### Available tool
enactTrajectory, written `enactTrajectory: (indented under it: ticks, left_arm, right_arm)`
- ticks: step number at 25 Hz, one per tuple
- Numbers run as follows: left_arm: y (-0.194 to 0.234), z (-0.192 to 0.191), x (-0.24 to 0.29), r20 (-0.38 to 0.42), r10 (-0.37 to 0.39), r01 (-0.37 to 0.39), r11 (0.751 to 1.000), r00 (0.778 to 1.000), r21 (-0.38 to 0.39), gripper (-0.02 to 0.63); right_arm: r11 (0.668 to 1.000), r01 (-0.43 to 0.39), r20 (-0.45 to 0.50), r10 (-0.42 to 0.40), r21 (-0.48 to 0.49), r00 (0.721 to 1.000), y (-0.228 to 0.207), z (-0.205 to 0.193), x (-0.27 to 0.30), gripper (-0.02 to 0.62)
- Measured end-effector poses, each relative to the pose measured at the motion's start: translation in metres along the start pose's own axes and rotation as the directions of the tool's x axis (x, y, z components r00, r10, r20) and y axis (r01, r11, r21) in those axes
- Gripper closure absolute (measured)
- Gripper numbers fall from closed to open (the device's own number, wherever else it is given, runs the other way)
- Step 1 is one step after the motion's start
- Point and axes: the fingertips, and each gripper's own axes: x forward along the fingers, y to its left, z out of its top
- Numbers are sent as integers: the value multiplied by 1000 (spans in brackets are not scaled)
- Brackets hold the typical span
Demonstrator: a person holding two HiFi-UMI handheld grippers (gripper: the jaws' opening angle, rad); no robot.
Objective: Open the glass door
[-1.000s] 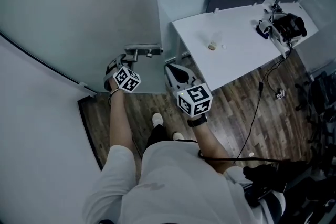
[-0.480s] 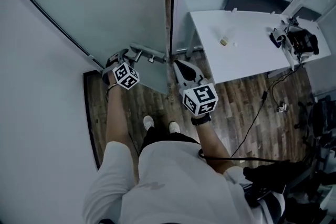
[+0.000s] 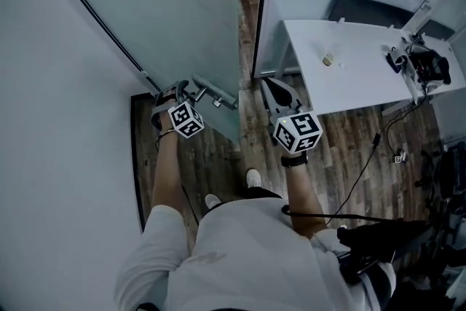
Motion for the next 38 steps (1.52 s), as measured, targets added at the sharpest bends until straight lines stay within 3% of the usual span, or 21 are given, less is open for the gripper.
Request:
enactTrajectory:
  ticks: [6,12,18,25,29,33,35,38]
  left_arm:
    - [-9,-33,-34,12,15,-15,999,1000,32,430]
    - [-24,-70,-57,35,55,-57,998,998,41,425]
    - [-25,-91,-84,71,97,-100,994,993,43,411]
    - [-24,-120,-118,32,106,-108,991,994,75,407]
    - [-22,-135,-137,13,103,-104,988,995,114,405]
    - [-27,-161,-149,-14,87,-83,984,996,160,405]
    - [-32,-179,-151,-30,83,-77,981,996,176,402]
    - [-37,-199,-155,-56,71,-59,977,996,205,396]
  right_arm:
    - [992,-126,-49,126,-14,991,59,-16,14,592]
    - [954,-286,-134,273,-94,953,108,-40,26,592]
    - [940,-335,-193,317,-67,929,133,-53,44,592]
    - [898,-429,-237,398,-97,886,182,-56,65,592]
    - [846,-515,-295,460,-142,837,214,-61,70,592]
    - [752,-627,-426,509,-203,748,242,-91,75,592]
    - [714,-657,-471,505,-243,723,256,-109,81,591]
    - [663,-692,-528,495,-285,691,274,-130,91,504]
